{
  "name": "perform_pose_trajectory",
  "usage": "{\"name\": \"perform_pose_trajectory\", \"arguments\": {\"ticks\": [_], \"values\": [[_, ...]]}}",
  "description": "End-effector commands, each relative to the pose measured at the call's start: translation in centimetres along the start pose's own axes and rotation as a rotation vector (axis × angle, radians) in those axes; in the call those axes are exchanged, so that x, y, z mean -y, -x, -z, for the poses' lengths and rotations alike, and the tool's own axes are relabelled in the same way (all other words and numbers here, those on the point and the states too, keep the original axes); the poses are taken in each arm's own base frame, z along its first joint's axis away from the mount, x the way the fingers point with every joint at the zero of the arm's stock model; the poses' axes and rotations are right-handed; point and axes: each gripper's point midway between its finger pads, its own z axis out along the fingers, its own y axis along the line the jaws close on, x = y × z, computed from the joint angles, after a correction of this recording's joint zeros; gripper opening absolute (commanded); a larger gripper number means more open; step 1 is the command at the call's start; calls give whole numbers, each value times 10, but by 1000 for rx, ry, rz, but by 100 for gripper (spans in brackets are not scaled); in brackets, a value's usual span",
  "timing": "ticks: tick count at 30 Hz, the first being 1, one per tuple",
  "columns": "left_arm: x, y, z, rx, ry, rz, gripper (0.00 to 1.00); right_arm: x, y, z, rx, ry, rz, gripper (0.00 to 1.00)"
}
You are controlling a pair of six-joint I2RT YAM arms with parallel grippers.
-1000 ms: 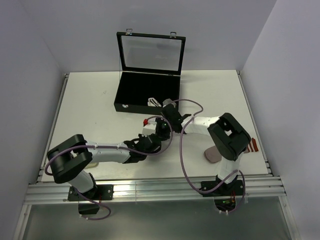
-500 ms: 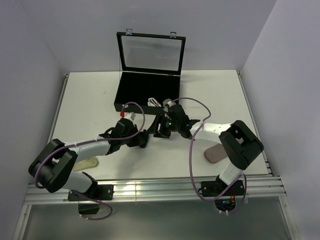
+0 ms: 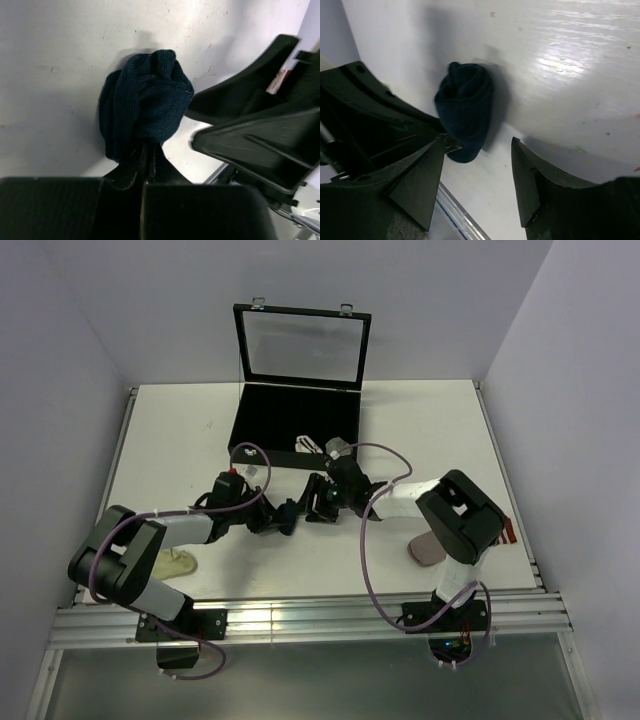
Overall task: Roll the socks
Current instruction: Roll the sock at the center of the board.
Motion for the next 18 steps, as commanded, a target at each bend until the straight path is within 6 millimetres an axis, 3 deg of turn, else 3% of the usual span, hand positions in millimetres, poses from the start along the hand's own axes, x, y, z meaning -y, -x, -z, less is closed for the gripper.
{"name": "perform_pose_trajectory", "arguments": {"ticks": [1,14,18], "values": [[1,-3,-2,-33,-30,30,1,-18,12,-9,33,47,26,62],[-15,-9,-11,-88,3,64,1,-14,12,-26,14,61,48,48],[-16,-10,-12,-94,3,59,1,-14,11,-29,-2,60,56,31]]}}
